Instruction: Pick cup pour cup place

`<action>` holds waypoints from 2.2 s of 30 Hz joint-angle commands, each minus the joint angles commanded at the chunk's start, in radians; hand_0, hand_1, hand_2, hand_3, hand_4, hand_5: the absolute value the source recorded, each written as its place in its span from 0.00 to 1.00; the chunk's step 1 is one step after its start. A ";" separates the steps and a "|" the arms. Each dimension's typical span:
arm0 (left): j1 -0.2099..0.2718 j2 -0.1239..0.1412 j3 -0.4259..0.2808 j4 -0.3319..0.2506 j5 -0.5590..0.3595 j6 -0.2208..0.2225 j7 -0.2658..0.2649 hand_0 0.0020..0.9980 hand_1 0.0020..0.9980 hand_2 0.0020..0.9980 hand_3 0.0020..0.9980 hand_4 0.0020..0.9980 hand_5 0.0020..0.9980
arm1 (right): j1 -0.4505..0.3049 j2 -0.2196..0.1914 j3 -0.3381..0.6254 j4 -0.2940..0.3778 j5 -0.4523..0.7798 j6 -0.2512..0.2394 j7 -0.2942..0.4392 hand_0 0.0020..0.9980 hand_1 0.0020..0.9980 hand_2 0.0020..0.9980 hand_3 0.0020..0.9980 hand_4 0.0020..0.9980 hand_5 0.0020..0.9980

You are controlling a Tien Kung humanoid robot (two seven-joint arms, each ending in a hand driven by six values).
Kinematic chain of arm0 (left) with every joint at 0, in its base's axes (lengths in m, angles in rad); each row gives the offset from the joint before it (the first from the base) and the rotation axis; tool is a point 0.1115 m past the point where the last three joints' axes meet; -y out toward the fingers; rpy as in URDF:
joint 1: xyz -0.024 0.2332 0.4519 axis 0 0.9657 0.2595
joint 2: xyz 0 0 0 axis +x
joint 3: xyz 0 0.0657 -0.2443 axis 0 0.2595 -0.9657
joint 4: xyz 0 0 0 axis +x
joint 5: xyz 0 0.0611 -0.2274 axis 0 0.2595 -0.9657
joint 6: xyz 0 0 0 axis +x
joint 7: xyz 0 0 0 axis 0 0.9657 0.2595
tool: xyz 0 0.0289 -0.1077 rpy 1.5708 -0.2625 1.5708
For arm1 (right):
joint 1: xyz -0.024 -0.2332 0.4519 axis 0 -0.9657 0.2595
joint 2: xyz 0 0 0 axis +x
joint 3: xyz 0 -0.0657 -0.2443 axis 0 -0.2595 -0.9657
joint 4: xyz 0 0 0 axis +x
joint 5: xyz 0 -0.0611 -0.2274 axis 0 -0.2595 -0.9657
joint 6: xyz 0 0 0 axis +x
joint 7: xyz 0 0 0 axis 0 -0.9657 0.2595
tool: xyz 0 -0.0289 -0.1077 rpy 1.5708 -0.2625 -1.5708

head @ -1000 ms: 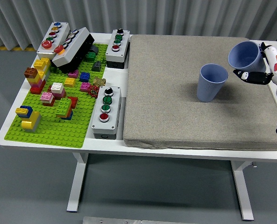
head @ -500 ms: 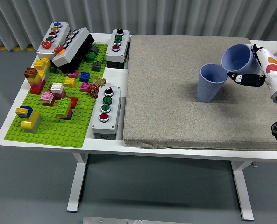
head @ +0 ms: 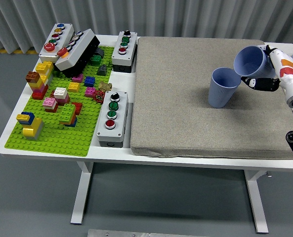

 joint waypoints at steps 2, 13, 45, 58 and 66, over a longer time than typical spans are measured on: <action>0.001 0.000 0.001 0.000 -0.001 0.000 0.000 0.88 0.85 0.92 0.80 0.63 0.91 | 0.002 -0.010 -0.012 -0.001 -0.001 -0.002 0.000 0.80 0.64 0.51 0.60 0.83 0.28; -0.003 0.002 0.005 0.000 -0.007 0.000 -0.003 0.88 0.85 0.92 0.80 0.63 0.91 | 0.019 -0.062 -0.094 0.024 -0.003 -0.016 -0.016 0.80 0.64 0.50 0.60 0.83 0.28; -0.009 0.003 0.005 0.001 -0.009 0.000 -0.004 0.88 0.85 0.92 0.80 0.63 0.91 | 0.069 -0.121 -0.203 0.019 -0.022 -0.037 -0.024 0.80 0.64 0.50 0.59 0.82 0.27; -0.007 0.005 0.003 0.001 -0.005 0.000 -0.002 0.88 0.85 0.92 0.80 0.63 0.91 | 0.100 -0.148 -0.264 0.020 -0.023 -0.047 -0.027 0.81 0.64 0.51 0.59 0.82 0.27; -0.007 0.007 0.001 0.000 -0.002 0.001 -0.002 0.88 0.85 0.92 0.80 0.64 0.91 | 0.121 -0.161 -0.292 0.015 -0.025 -0.056 -0.030 0.81 0.64 0.51 0.59 0.82 0.26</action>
